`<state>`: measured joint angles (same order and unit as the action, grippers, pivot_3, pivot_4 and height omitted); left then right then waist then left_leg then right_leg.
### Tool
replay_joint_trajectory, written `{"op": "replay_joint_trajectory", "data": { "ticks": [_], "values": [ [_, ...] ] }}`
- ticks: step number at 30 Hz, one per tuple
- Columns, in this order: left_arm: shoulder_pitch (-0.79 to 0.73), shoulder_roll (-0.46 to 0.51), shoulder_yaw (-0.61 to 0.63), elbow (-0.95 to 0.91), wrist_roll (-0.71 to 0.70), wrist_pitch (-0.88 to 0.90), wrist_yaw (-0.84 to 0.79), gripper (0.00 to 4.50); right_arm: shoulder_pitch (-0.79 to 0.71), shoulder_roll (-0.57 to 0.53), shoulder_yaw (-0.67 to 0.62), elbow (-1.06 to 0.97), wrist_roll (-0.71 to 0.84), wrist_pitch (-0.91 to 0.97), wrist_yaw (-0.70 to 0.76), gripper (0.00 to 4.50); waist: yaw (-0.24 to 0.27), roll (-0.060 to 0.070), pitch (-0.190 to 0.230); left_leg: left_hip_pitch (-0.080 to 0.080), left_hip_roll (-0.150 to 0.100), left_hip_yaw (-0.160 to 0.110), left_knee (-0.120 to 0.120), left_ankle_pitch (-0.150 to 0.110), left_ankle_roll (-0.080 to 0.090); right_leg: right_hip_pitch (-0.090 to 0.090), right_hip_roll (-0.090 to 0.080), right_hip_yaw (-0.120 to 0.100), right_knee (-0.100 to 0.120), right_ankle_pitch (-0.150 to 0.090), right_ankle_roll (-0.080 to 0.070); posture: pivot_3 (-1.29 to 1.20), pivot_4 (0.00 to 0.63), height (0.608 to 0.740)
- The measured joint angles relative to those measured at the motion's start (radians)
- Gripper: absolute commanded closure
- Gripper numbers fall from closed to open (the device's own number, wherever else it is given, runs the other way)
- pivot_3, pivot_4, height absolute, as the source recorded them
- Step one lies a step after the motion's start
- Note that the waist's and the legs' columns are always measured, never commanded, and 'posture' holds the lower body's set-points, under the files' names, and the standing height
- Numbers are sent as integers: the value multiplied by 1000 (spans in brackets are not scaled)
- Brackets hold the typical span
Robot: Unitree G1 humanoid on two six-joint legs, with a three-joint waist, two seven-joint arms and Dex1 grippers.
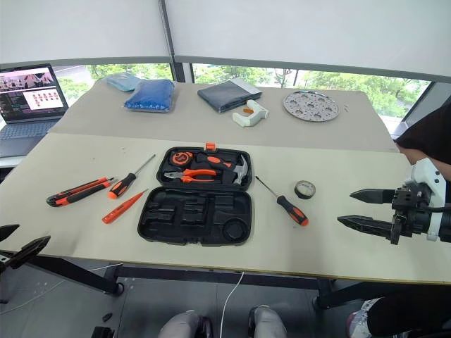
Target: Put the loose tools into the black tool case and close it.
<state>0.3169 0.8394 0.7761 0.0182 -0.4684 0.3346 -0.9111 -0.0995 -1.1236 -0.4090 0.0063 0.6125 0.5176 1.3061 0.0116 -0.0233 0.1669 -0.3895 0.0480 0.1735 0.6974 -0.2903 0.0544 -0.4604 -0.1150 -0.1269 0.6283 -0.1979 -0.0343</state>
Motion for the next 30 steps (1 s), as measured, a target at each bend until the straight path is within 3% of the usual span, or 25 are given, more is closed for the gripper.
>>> {"op": "replay_joint_trajectory", "data": {
  "ticks": [7, 13, 17, 19, 27, 30],
  "values": [
    [-51, 12, -45, -45, -6, 81, 31, 0, -20, 31, 5, -64, -1, 10, -62, 90, 2, 0, 0, 0, 0, 0, 0, 1, -2, 0, 0, 0, 1, 0, 0, 0, 150, 718],
    [-319, 103, -217, -34, -1, 211, 67, 0, -139, 57, 43, -196, 45, 88, -135, 90, 4, 0, 0, 0, 0, 0, 0, 2, -4, 0, 1, 0, 2, 1, 0, 0, 150, 718],
    [-561, 111, -394, 88, 45, 289, 107, 0, -215, 92, 122, -256, 79, 137, -164, 90, 0, 0, 0, 0, -1, 0, 0, 3, -3, 1, 3, -1, 2, 2, -1, 0, 150, 718],
    [-632, 111, -458, 142, 66, 321, 112, 0, -233, 105, 152, -277, 79, 144, -173, 90, -4, 0, 0, 0, -1, 1, 0, 7, 5, 1, 6, -1, 2, 2, -2, 0, 150, 718],
    [-881, 47, -672, 414, 186, 313, 111, 0, -340, 177, 247, -338, 77, 139, -199, 90, -3, -1, 0, -1, -3, 2, 2, 7, 5, 1, 9, -3, 2, 2, -1, 0, 150, 718],
    [-932, 26, -710, 506, 228, 247, 95, 703, -350, 184, 256, -338, 75, 136, -195, 0, -2, -1, 0, -1, -3, 2, 3, 7, 5, 1, 9, -3, 3, 3, -2, 0, 150, 718]
  ]
}}
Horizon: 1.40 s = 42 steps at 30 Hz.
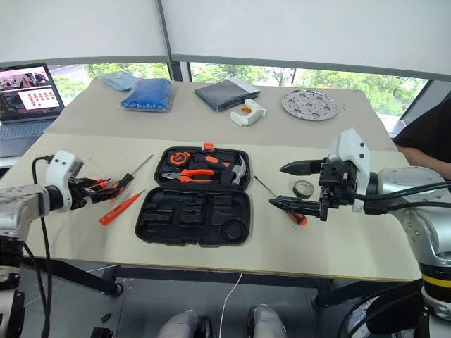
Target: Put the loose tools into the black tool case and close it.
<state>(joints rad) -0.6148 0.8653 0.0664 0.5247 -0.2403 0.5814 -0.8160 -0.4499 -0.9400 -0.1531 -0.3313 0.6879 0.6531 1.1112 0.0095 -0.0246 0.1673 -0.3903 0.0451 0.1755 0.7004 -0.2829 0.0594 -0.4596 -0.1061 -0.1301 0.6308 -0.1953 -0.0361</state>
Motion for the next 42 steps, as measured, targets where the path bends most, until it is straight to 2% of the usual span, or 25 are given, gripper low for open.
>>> {"op": "replay_joint_trajectory", "data": {
  "ticks": [4, 8, 19, 22, 27, 32, 36, 42],
  "values": [
    [-61, -39, -50, 101, 58, -89, -24, 2302, -17, 28, 31, -1, 0, -9, 1, 0, 1, 0, 0, 0, 0, 0, 2, 0, 0, 0, 0, -1, 1, 0, 0, 0, 150, 718],
    [-100, -60, -78, 185, 101, -163, -53, 3554, -26, 34, 44, -1, -3, -14, 5, 0, 1, 0, 0, 0, 0, 0, 4, 0, 0, 0, -1, -1, 3, 0, 1, 0, 150, 718],
    [-189, -77, -71, 279, 124, -205, -111, 3601, -46, 46, 47, 14, -36, -44, 6, 0, 1, -2, 1, -5, 1, -2, 13, -1, 2, -3, -2, -1, 11, -1, 1, 0, 150, 718],
    [-212, -73, -37, 230, 79, -221, -191, 3601, -46, 45, 55, 27, -43, -43, 5, 0, 0, -3, 1, -10, 1, -2, 16, -1, 3, -6, -3, -1, 12, -1, 1, 0, 150, 718],
    [-210, -42, -45, 4, -1, -283, -455, 3601, -13, 12, 67, 26, -72, -42, 24, 0, 0, -3, 1, -13, 1, -2, 19, -1, 3, -9, -2, -3, 13, 1, -2, 0, 150, 718],
    [-211, -43, -170, -78, 43, -412, -641, 3601, 32, 9, 70, 19, -93, -50, 26, 0, 0, -3, 1, -13, 1, -2, 21, -1, 3, -9, -2, -5, 15, -1, 2, 0, 150, 718],
    [-274, -129, -298, 76, 173, -624, -658, 3601, 48, 12, 70, -13, -96, -51, 11, 0, 2, -3, 1, -14, 1, -3, 23, -1, 4, -9, -2, -5, 15, -1, 2, 0, 150, 718],
    [-369, -180, -344, 287, 278, -806, -640, 3601, 68, 11, 66, -34, -92, -43, -12, 0, -1, -3, 1, -17, 3, -4, 27, -3, 7, -10, -1, -4, 16, -1, 2, 0, 150, 718]
  ]
}}
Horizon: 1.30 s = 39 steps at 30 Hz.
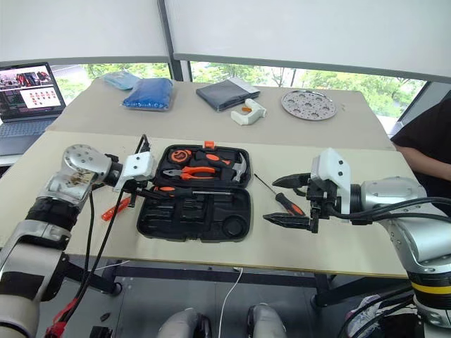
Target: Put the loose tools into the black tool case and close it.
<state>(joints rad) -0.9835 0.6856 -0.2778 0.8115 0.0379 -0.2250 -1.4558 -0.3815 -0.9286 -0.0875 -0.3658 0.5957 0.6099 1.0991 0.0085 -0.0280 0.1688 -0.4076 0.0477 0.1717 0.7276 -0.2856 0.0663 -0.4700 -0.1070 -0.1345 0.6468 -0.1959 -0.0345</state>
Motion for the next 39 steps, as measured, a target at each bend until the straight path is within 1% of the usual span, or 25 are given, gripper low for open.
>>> {"op": "replay_joint_trajectory", "data": {
  "ticks": [2, 6, 14, 16, 18, 19, 21, 22, 23, 27, 30, 34, 35, 36, 38, 39],
  "values": [
    [-34, -24, -1, 70, 17, -46, 12, 3601, 1, 0, -4, -8, 9, 7, -14, 0, 1, 0, 0, -1, 0, 0, 1, -1, 1, 0, 0, -1, 0, 0, 0, 0, 150, 718],
    [-50, -49, -1, 139, 40, -89, 18, 3601, 4, 0, -8, -27, 16, 14, -29, 0, 1, 0, 0, -1, -1, 0, 2, -1, 3, 0, -1, -1, 0, 1, -1, 0, 150, 718],
    [-72, -60, 2, 191, 43, -116, 8, 3601, 4, 0, -12, -36, 19, 34, -42, 0, 1, 0, 0, -2, -1, 0, 2, -2, 3, 0, -1, -1, 0, 0, 1, 0, 150, 718],
    [-77, -64, 3, 205, 43, -119, 5, 2571, 1, 0, -12, -36, 19, 34, -44, 0, 1, 0, 0, -2, -1, 0, 2, -2, 4, 0, -1, -1, 0, 0, 1, 0, 150, 718],
    [-78, -64, 3, 207, 42, -119, -7, 2015, -2, 0, -12, -36, 19, 34, -46, 0, 1, 0, 0, -1, -1, 0, 2, -2, 4, 0, -1, -1, 0, 0, 1, 0, 150, 718],
    [-80, -64, 4, 207, 41, -118, -14, 1556, -4, 0, -12, -36, 19, 35, -49, 0, 1, 0, 0, -2, -1, 0, 2, -2, 4, 0, -1, -1, 0, 0, 1, 0, 150, 718],
    [-87, -64, 11, 207, 40, -114, -17, 895, -10, 0, -12, -36, 18, 35, -53, 0, 1, 0, 0, -2, -1, 0, 3, -2, 4, 0, -1, -2, 0, 0, 1, 0, 150, 718],
    [-95, -64, 18, 207, 40, -106, -18, 482, -15, 0, -12, -36, 18, 35, -53, 0, 1, 0, 0, -2, -1, 0, 3, -2, 4, 0, -1, -2, 0, 0, 1, 0, 150, 718],
    [-107, -64, 24, 207, 39, -98, -19, 187, -21, 0, -11, -36, 18, 35, -53, 0, 2, 0, 0, -2, -1, 0, 3, -2, 4, 0, -1, -2, 0, 1, 2, 0, 150, 718],
    [-128, -68, 50, 206, 30, -63, -24, 187, -27, 0, -10, -35, 18, 35, -53, 0, 1, 0, 0, -2, -1, 0, 3, -3, 5, 0, -1, -1, 0, 1, 2, 0, 150, 718],
    [-128, -89, 63, 202, 13, -41, -36, 998, -27, 5, -9, -35, 18, 35, -54, 0, 1, 0, 0, -2, -1, 0, 3, -2, 5, 0, -1, -2, 0, 1, 1, 0, 150, 718],
    [-128, -99, 63, 193, 13, -33, -43, 2520, -27, 8, -8, -35, 18, 35, -54, 0, 0, 0, 0, -2, -2, 0, 3, -2, 5, 0, -1, -2, 0, 1, 1, 0, 150, 718],
    [-128, -104, 62, 192, 15, -34, -42, 2803, -27, 8, -7, -35, 18, 34, -54, 0, 0, 0, 0, -2, -2, 0, 3, -2, 5, 0, -1, -1, 0, 1, 2, 0, 150, 718],
    [-128, -109, 61, 192, 18, -35, -40, 3269, -27, 8, -6, -35, 17, 34, -54, 0, 0, 0, 0, -2, -2, 0, 3, -2, 5, 0, -1, -1, 0, 1, 2, 0, 150, 718],
    [-124, -120, 60, 192, 23, -37, -31, 3992, -27, 9, -4, -35, 17, 34, -54, 0, 0, 0, 0, -2, -2, 0, 3, -2, 5, 0, -1, -1, 0, 1, 2, 0, 150, 718],
    [-120, -129, 59, 192, 31, -37, -19, 4431, -27, 9, -4, -35, 16, 34, -54, 0, 0, 0, 0, -2, -2, 0, 3, -2, 5, 0, -1, -1, 0, 1, 2, 0, 150, 718]
  ]
}}
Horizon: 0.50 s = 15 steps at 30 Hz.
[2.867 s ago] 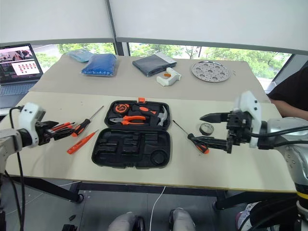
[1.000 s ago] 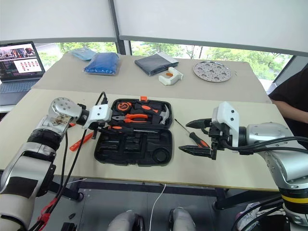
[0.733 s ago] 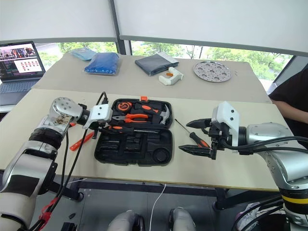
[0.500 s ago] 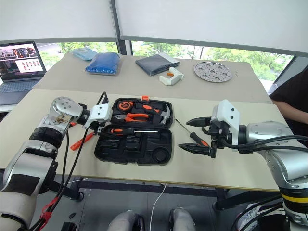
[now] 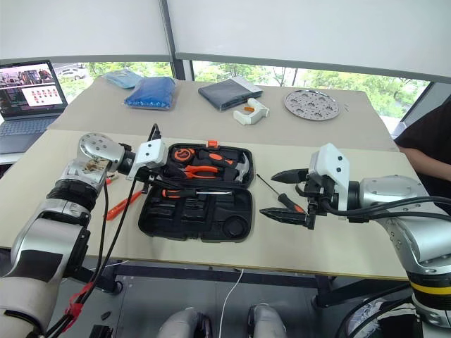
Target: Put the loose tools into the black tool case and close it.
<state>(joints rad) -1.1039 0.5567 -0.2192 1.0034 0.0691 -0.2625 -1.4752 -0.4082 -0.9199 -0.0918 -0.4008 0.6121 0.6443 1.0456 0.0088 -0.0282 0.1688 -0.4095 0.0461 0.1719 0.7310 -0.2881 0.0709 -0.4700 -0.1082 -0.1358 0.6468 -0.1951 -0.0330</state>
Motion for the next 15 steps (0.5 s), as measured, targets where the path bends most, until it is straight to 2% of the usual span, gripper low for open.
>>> {"op": "replay_joint_trajectory", "data": {
  "ticks": [8, 15],
  "values": [
    [17, -22, -48, 4, 78, -33, 89, 4474, 0, 4, 0, 0, 0, 0, -2, 0, 0, 0, 0, 1, 0, 0, 0, 0, 0, 0, 0, 0, 0, 1, -1, 0, 150, 718],
    [32, -21, -45, 4, 83, -78, 110, 4474, 38, 5, -5, 0, 0, 0, -7, 0, 0, 0, 0, 4, 0, 0, 0, 0, 1, 4, -1, 0, 0, 0, 0, 0, 150, 718]
  ]
}}
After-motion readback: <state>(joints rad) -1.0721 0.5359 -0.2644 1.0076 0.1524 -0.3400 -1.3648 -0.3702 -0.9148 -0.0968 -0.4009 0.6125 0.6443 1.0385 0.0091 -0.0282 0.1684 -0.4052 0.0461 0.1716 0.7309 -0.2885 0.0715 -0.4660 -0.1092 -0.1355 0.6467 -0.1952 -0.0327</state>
